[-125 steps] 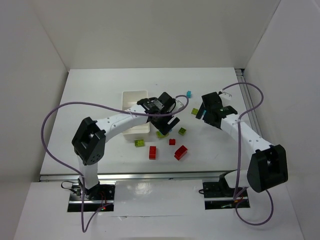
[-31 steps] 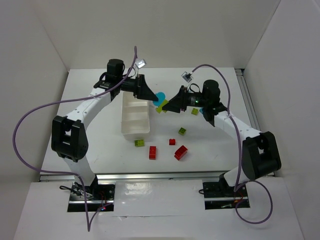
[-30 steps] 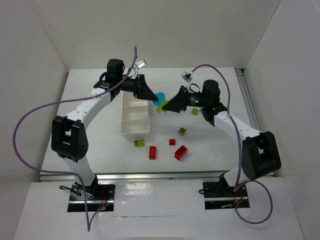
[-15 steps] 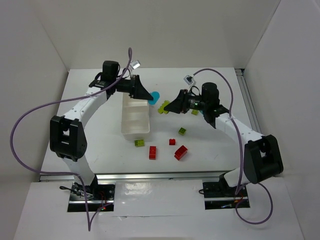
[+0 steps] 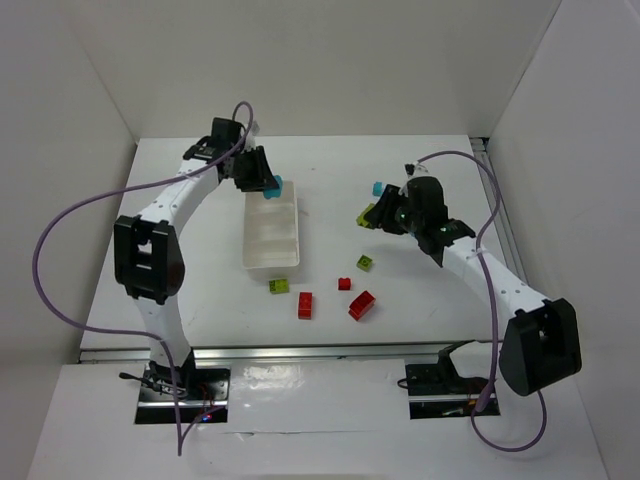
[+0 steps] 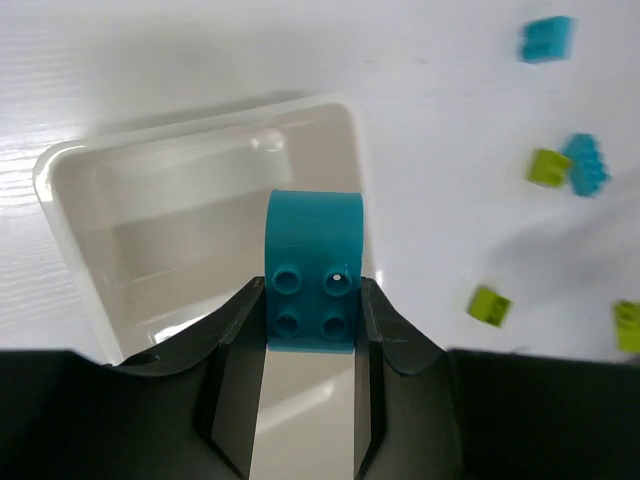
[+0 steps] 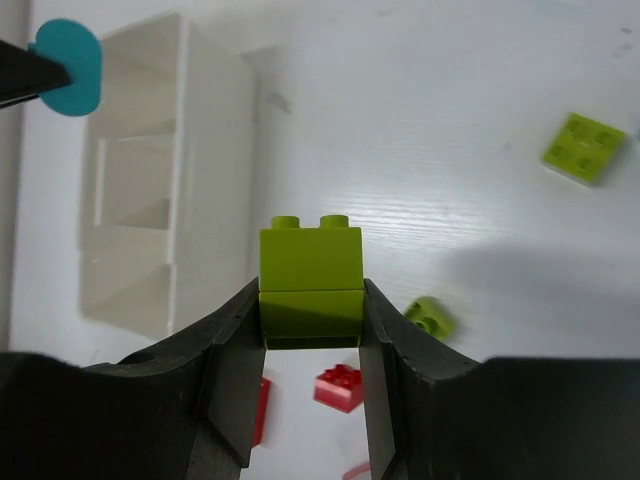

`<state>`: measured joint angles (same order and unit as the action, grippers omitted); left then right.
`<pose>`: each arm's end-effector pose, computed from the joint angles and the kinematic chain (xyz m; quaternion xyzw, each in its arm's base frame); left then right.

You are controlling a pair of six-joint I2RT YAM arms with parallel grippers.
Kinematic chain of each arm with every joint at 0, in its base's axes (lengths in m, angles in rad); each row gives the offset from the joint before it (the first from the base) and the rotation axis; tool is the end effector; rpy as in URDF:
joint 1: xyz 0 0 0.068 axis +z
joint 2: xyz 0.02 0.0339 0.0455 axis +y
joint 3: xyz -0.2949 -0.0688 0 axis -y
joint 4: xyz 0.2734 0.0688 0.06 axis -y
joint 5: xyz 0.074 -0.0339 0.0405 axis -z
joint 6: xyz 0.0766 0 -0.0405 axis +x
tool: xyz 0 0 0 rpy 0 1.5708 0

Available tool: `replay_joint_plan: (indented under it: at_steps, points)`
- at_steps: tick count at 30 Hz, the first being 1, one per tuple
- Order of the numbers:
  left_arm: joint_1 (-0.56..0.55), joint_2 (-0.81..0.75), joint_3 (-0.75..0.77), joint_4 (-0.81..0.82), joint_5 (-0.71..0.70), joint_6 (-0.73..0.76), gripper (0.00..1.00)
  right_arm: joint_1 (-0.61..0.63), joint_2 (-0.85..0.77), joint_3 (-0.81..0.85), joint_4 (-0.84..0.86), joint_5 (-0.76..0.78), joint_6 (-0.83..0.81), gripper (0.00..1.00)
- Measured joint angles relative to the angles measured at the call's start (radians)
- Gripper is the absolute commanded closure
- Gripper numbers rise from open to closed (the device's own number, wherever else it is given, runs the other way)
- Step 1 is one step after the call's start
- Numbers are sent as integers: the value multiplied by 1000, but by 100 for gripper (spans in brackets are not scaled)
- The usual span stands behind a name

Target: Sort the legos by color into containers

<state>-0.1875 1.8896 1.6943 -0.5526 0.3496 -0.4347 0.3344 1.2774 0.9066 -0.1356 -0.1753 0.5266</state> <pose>0.4856 -0.1188 0.3001 -0.0423 0.9043 -0.2723 0.3261 0.3186 0.1248 0.2802 0.0381 0.8587 0.2795 0.4279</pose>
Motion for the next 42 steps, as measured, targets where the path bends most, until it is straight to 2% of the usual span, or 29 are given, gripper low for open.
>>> replay_joint_plan:
  at_steps: [4,5,6,7,9,10,12,15,20,24,27,32,36,42]
  points:
    - [-34,103,39,-38,-152,-22,100,0,-8,0,-79,111,4,100]
    - [-41,128,52,-48,-175,-24,97,0,-11,0,-94,129,4,100]
    - [-46,153,63,-51,-196,-27,88,0,-14,0,-106,144,4,100]
    - [-50,172,70,-55,-210,-35,65,0,-17,0,-119,160,4,100]
    - [-55,198,79,-64,-238,-40,37,0,-24,0,-139,180,3,100]
    - [-58,202,80,-71,-249,-36,20,0,-27,0,-146,187,3,100]
    - [-63,201,87,-87,-270,-35,11,0,-30,0,-153,192,2,100]
    - [-73,194,122,-105,-279,-19,10,0,-30,0,-158,185,-5,100]
    - [-103,114,146,-152,-231,53,16,0,-31,2,-153,106,-55,100]
    - [-117,-5,128,-161,-2,151,16,0,-45,2,-137,-28,-113,100]
    - [-124,-91,56,-126,201,203,16,0,-65,2,-120,-139,-148,100]
    - [-148,-124,-47,-90,477,276,15,0,-82,2,-81,-297,-181,100]
    - [-186,-122,-105,-80,612,316,14,0,-92,2,-55,-406,-196,100]
    - [-222,-122,-124,-37,739,349,13,0,-89,3,-44,-552,-224,100]
